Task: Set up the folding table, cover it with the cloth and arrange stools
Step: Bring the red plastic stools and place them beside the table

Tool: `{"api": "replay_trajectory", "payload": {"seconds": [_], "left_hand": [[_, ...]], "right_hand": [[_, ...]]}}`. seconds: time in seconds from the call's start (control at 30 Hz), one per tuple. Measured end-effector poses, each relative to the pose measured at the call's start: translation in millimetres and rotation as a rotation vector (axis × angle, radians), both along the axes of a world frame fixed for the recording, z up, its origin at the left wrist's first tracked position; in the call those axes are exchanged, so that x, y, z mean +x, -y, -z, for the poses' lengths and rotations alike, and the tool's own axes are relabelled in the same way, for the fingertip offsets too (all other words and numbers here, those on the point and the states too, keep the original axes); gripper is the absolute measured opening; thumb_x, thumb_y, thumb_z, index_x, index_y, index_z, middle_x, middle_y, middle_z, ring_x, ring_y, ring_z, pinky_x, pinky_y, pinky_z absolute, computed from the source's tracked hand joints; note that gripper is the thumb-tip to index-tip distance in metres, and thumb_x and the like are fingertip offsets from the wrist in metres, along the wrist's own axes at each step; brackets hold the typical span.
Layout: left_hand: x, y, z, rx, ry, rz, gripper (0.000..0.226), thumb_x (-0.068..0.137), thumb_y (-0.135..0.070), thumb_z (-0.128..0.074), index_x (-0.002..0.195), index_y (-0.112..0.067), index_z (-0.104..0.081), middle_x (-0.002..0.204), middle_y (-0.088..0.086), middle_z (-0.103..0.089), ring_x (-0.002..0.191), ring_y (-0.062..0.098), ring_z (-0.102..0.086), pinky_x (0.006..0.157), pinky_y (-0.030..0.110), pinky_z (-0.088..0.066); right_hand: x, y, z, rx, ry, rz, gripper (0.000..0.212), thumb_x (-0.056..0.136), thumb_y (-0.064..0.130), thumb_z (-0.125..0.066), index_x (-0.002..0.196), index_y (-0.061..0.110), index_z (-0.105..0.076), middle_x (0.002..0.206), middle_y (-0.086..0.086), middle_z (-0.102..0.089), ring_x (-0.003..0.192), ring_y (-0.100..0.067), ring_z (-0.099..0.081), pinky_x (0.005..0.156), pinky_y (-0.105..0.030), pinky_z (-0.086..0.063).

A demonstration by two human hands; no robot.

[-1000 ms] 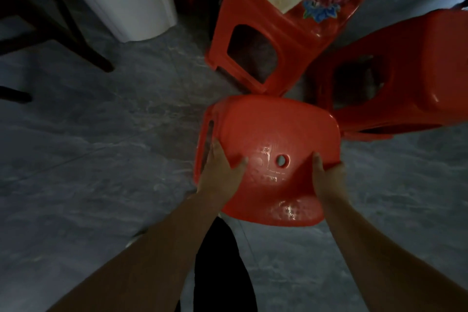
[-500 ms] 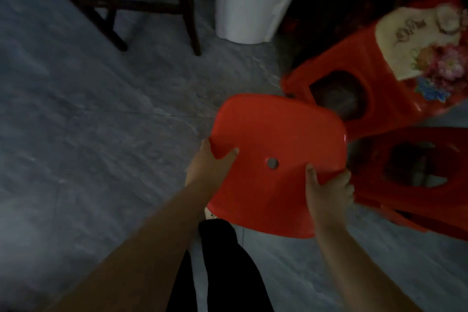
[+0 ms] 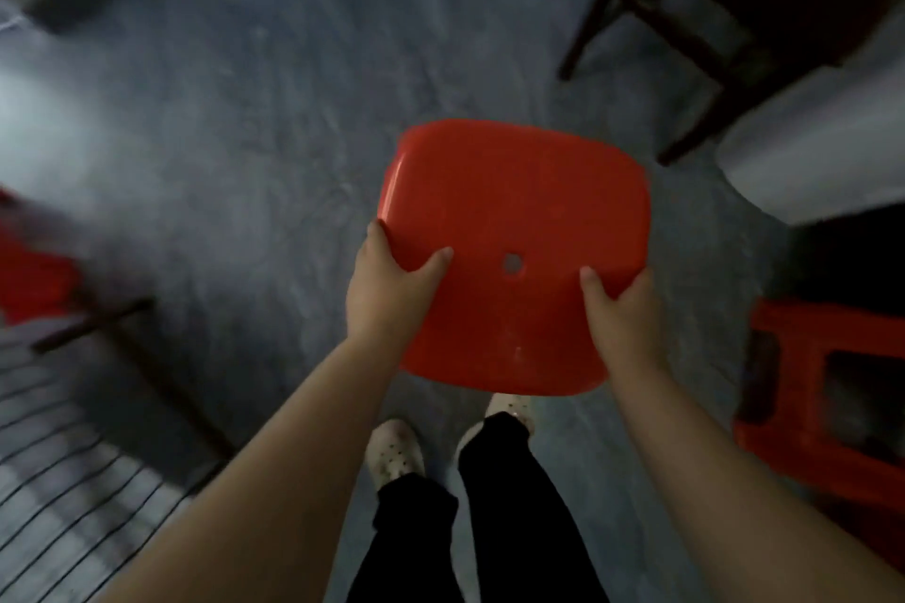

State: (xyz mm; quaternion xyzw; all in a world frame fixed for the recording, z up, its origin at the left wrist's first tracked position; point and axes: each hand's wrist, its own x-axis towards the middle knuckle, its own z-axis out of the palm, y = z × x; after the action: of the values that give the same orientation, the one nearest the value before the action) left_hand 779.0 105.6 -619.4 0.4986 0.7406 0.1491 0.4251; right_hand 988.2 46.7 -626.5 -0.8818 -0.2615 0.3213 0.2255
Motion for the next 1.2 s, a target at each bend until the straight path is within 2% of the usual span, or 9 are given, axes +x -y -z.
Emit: {"api": "replay_trajectory", "payload": {"seconds": [0.07,0.2,0.33,0.43,0.53,0.6,0.67,0.83,1.2], "left_hand": [[-57.1,6.5,-2.2,0.003,-0.037,-0.081,0.085,0.071,-0.058,-0.065,0.139,-0.019,-0.033,0.132,0.002,-0.052,0.115,0.023,-0.054,0.091,0.039,-0.046],[-160.4,31.1,1.8,0.012,-0.065,-0.209,0.092,0.073,-0.053,-0.068,0.146,-0.024,-0.021,0.139,0.001,-0.047,0.12,0.023,-0.05,0.095,0.036,-0.043],[-241.0,58.5,18.2,-0.032,0.001,-0.347,0.098,0.073,-0.051,-0.07,0.148,-0.025,-0.013,0.143,0.001,-0.043,0.123,0.024,-0.048,0.099,0.043,-0.043],[-284.6,77.5,35.7,-0.079,-0.019,-0.392,0.109,0.073,-0.049,-0.071,0.15,-0.02,0.001,0.153,0.003,-0.027,0.133,0.023,-0.036,0.105,0.038,-0.036],[-308.3,93.4,49.6,-0.127,0.015,-0.33,0.119,0.07,-0.05,-0.074,0.147,-0.027,0.015,0.157,0.004,0.012,0.142,0.025,-0.013,0.111,0.044,-0.028],[-316.3,103.5,55.5,-0.146,-0.001,-0.206,0.129,0.065,-0.05,-0.077,0.142,-0.033,0.024,0.15,0.002,0.034,0.143,0.025,0.003,0.113,0.046,-0.021],[-321.0,110.7,59.5,-0.157,-0.088,-0.089,0.137,0.059,-0.055,-0.078,0.137,-0.036,0.032,0.145,0.001,0.042,0.143,0.026,0.008,0.113,0.046,-0.019],[-324.5,103.3,66.2,-0.104,-0.239,-0.038,0.137,0.059,-0.06,-0.075,0.139,-0.03,0.033,0.147,0.009,0.039,0.142,0.03,0.011,0.115,0.05,-0.015],[-352.8,-21.6,69.8,-0.153,-0.416,0.048,0.135,0.06,-0.067,-0.068,0.142,-0.022,0.029,0.15,0.015,0.032,0.141,0.03,0.02,0.116,0.048,0.0]], "right_hand": [[-45.2,-22.1,3.9,-0.01,-0.035,-0.127,0.088,0.068,0.063,-0.052,0.139,0.014,-0.035,0.137,-0.01,-0.05,0.125,-0.027,-0.048,0.104,-0.046,-0.038],[-133.0,-67.9,12.5,-0.027,-0.105,-0.415,0.067,0.081,0.041,-0.065,0.137,0.013,-0.04,0.134,-0.009,-0.053,0.12,-0.027,-0.052,0.102,-0.044,-0.04],[-211.9,-98.8,29.0,-0.011,-0.153,-0.678,0.07,0.074,0.04,-0.069,0.135,0.016,-0.043,0.131,-0.008,-0.056,0.118,-0.028,-0.054,0.101,-0.049,-0.042],[-261.3,-102.9,43.9,-0.053,-0.179,-0.863,0.082,0.07,0.039,-0.071,0.14,0.015,-0.035,0.136,-0.009,-0.051,0.122,-0.027,-0.05,0.103,-0.047,-0.039],[-295.4,-96.1,49.5,-0.07,-0.158,-1.034,0.105,0.068,0.047,-0.069,0.15,0.02,-0.008,0.152,-0.008,-0.029,0.136,-0.027,-0.033,0.11,-0.051,-0.03],[-309.1,-83.6,48.7,-0.058,-0.035,-1.143,0.1,0.081,0.041,-0.067,0.151,0.025,0.002,0.158,-0.007,-0.004,0.143,-0.028,-0.011,0.113,-0.048,-0.017],[-317.8,-66.9,43.6,-0.068,0.159,-1.27,0.099,0.082,0.049,-0.063,0.149,0.031,0.007,0.157,-0.004,0.017,0.143,-0.029,0.011,0.113,-0.049,-0.008],[-323.7,-63.4,52.4,-0.173,0.365,-1.449,0.109,0.073,0.072,-0.05,0.144,0.033,0.023,0.151,-0.007,0.034,0.138,-0.032,0.028,0.112,-0.056,-0.005],[-358.4,-181.7,52.1,-0.159,0.5,-1.402,0.108,0.074,0.068,-0.057,0.149,0.029,0.011,0.156,-0.011,0.02,0.142,-0.035,0.015,0.114,-0.048,-0.005]]}}
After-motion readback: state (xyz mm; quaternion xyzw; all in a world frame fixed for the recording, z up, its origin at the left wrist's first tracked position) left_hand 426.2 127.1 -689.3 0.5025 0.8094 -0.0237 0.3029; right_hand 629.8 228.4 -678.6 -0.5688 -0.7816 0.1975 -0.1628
